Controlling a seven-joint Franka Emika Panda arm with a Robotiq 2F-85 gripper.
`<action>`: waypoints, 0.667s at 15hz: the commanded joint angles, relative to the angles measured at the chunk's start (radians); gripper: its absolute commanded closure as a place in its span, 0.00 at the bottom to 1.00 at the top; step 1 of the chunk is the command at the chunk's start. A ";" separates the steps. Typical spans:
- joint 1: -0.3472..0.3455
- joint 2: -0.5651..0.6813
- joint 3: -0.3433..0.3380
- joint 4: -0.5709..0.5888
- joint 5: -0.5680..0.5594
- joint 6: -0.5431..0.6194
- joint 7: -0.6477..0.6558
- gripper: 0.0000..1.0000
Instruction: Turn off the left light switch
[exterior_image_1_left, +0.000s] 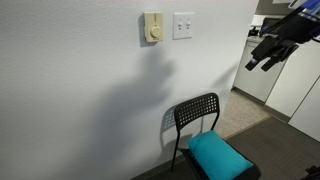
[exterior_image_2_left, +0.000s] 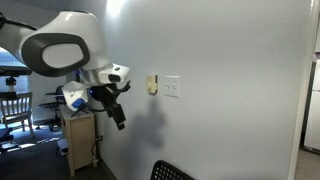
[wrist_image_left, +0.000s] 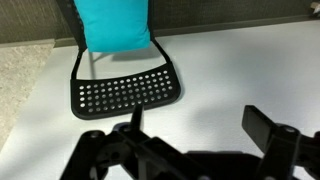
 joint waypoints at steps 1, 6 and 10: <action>-0.012 0.049 0.003 0.001 -0.092 0.086 -0.098 0.00; 0.030 0.171 -0.020 0.067 -0.148 0.288 -0.252 0.00; 0.041 0.247 -0.030 0.143 -0.143 0.355 -0.304 0.00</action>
